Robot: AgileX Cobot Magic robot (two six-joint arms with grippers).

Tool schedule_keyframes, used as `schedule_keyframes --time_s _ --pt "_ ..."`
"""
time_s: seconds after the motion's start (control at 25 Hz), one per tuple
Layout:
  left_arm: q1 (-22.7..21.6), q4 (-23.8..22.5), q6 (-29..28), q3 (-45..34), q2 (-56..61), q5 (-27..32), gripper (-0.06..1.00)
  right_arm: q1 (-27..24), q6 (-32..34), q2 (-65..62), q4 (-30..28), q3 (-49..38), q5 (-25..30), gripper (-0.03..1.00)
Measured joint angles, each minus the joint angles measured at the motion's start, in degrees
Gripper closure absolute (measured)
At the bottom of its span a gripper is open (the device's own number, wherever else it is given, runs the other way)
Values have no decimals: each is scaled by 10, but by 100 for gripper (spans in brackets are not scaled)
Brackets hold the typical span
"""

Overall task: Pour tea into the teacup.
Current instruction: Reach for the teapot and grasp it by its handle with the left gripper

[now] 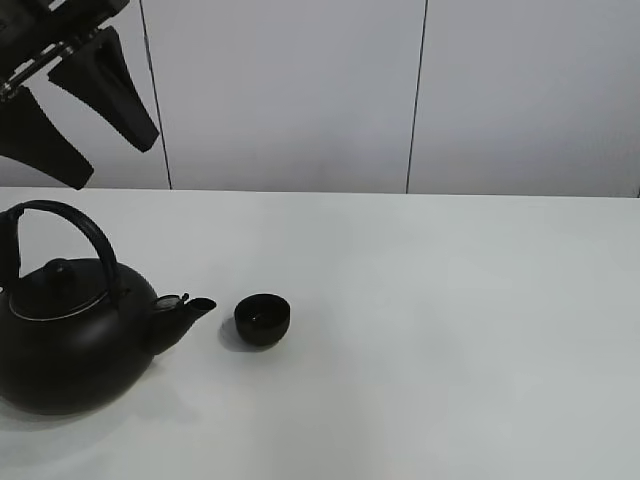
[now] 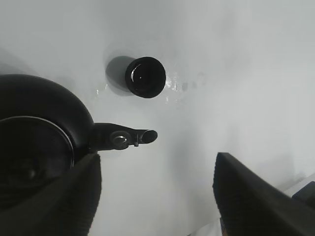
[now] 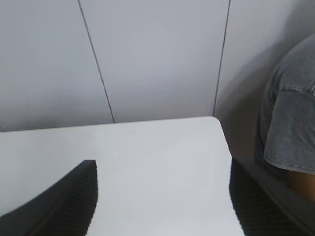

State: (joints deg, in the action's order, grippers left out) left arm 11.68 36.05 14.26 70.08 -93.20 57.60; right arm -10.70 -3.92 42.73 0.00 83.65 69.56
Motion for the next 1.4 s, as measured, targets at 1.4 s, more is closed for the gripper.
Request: schedule_keyframes --time_s 1.4 --pt "0 0 0 0 0 -20 47 81 39 -438 7 -568 -69 45"
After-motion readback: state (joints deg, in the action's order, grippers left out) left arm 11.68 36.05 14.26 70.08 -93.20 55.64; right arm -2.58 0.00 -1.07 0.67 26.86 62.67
